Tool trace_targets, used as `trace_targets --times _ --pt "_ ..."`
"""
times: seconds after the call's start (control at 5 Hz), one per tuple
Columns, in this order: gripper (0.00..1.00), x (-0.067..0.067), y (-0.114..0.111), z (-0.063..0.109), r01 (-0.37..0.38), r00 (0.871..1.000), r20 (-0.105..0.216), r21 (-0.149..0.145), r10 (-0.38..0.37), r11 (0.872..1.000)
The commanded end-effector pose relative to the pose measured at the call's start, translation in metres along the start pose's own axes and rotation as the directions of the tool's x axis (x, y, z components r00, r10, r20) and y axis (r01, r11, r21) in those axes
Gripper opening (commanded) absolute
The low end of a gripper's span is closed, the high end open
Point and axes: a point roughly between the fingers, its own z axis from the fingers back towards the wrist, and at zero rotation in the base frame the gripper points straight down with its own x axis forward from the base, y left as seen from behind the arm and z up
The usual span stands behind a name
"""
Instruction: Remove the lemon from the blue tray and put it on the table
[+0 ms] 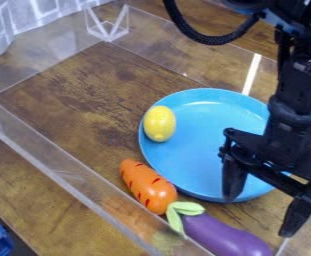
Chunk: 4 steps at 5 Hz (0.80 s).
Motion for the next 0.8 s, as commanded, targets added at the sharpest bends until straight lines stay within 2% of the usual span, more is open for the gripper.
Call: trace_targets --times 0.0,0.2,0.6 --pt "1.00 0.006 -0.005 0.026 0.026 0.996 0.091 -0.025 -0.024 0.999" --pt "1.00 0.007 -0.001 0.019 0.026 0.996 0.083 -0.022 -0.024 0.999" --pt "1.00 0.007 0.013 0.003 -0.061 0.995 0.077 -0.018 0.062 0.998"
